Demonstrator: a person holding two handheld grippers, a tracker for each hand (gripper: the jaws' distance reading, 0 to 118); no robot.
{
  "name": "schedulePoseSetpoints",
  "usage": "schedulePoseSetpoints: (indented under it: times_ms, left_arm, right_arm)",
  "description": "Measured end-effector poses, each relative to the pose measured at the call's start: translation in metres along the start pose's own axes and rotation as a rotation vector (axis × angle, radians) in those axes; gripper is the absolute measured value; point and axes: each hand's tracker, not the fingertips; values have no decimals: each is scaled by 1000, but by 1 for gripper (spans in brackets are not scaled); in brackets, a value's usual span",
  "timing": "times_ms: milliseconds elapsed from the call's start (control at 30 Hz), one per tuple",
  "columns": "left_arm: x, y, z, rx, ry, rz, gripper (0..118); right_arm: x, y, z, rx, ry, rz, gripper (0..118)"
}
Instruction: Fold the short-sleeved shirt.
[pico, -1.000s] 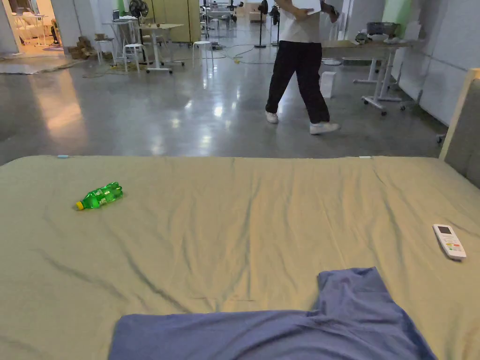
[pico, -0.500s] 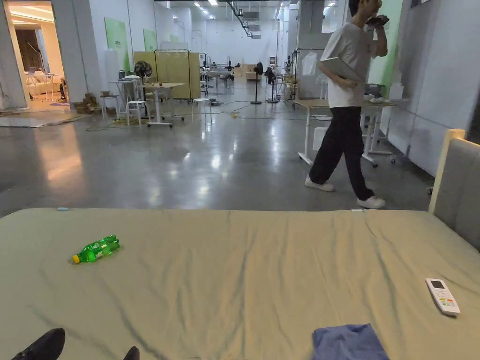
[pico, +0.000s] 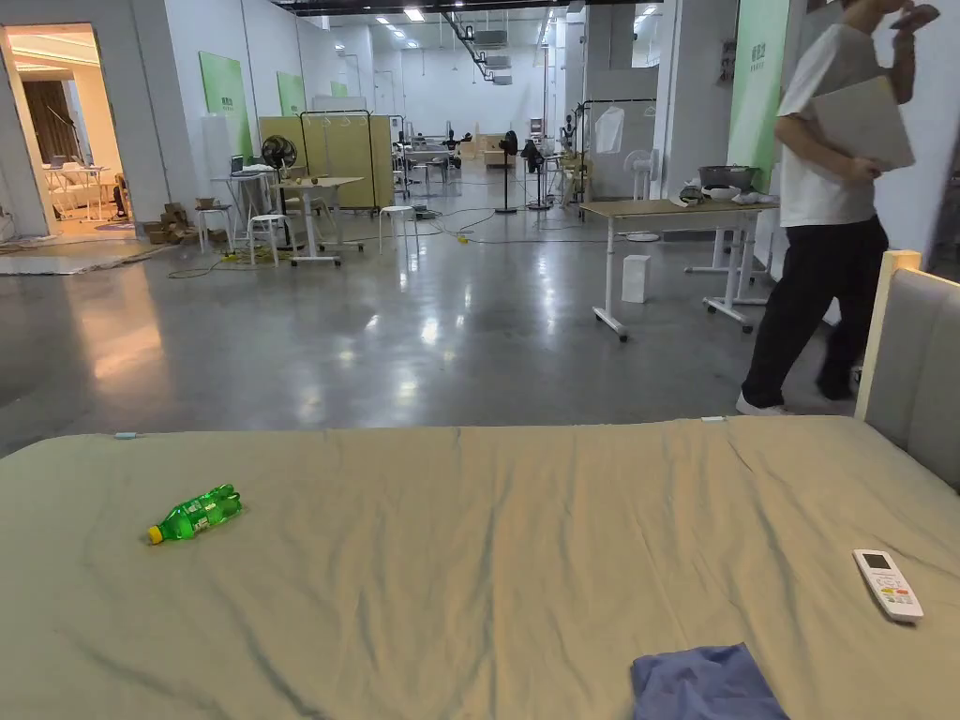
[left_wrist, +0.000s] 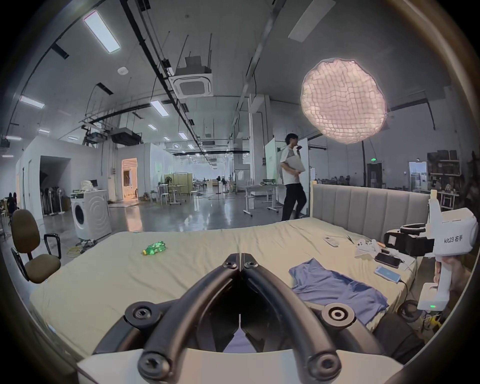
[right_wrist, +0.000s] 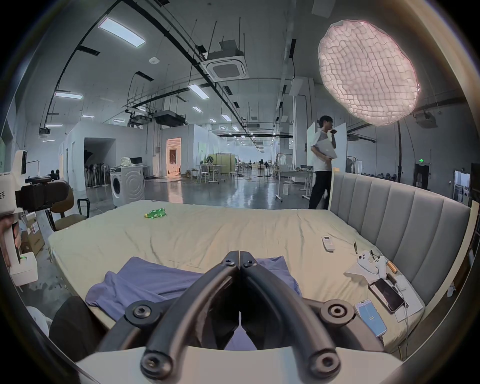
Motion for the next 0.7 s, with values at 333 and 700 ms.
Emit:
schedulePoseSetpoints:
  times_ms: [333, 700]
  left_arm:
    - [-8, -2, -5, -45, 10, 24, 0]
    - [-67, -55, -89, -355, -110, 316, 2]
  right_arm:
    - [7, -1, -3, -1, 6, -55, 0]
    - [12, -29, -14, -116, 46, -138, 0]
